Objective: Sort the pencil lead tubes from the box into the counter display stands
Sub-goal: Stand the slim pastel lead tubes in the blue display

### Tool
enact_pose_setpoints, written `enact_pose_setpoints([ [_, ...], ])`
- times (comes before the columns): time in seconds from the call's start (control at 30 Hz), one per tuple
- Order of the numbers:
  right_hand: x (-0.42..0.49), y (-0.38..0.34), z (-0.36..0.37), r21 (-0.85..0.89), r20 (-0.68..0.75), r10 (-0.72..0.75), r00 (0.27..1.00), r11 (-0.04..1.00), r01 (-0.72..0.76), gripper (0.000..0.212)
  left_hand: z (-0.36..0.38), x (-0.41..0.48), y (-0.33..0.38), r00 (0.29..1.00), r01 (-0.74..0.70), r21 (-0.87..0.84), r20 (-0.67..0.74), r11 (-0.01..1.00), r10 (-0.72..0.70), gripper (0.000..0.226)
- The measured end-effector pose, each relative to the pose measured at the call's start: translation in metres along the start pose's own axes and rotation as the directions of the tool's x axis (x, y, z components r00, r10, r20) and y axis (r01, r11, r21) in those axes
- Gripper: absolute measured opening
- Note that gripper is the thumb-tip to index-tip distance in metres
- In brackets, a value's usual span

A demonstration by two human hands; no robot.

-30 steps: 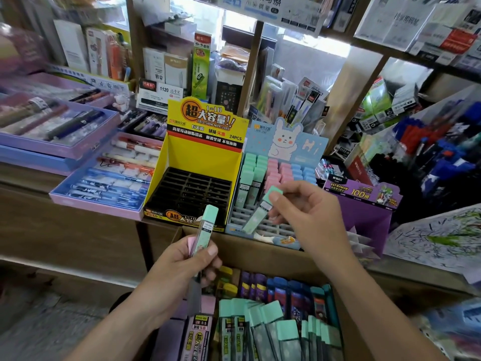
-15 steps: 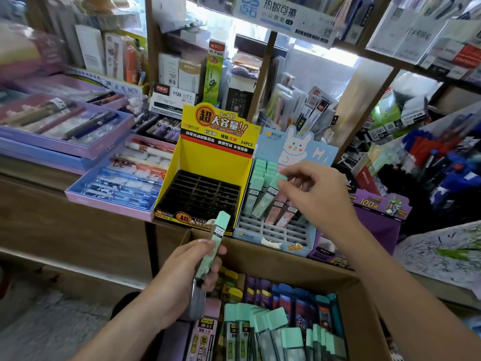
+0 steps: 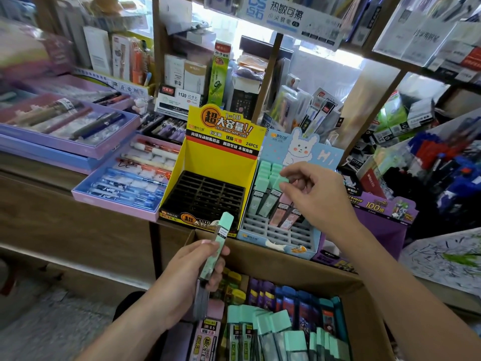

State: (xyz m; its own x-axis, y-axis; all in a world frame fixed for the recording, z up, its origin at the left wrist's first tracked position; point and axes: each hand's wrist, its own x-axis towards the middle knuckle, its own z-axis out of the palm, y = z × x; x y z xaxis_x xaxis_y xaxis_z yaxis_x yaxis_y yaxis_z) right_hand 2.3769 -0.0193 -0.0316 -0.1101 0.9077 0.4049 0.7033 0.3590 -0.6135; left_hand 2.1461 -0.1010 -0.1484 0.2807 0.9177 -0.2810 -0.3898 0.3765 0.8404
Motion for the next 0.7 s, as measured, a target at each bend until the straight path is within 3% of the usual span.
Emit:
enact_pose_setpoints([
  [0.17, 0.002, -0.001, 0.000, -0.023, 0.040, -0.006, 0.999, 1.000, 0.006, 0.022, -0.001, 0.000, 0.000, 1.000, -0.011, 0.009, 0.012, 1.000, 0.011, 0.048],
  [0.4, 0.006, 0.000, 0.008, -0.208, 0.067, -0.126, 0.990, 0.969, 0.137, 0.009, -0.003, 0.000, -0.002, 1.000, -0.018, 0.029, 0.009, 0.999, 0.018, 0.043],
  [0.7, 0.003, -0.001, 0.008, -0.255, 0.045, -0.153, 0.987, 0.954, 0.159, 0.011, -0.003, -0.002, -0.002, 0.997, -0.070, 0.074, 0.036, 0.995, 0.068, 0.038],
])
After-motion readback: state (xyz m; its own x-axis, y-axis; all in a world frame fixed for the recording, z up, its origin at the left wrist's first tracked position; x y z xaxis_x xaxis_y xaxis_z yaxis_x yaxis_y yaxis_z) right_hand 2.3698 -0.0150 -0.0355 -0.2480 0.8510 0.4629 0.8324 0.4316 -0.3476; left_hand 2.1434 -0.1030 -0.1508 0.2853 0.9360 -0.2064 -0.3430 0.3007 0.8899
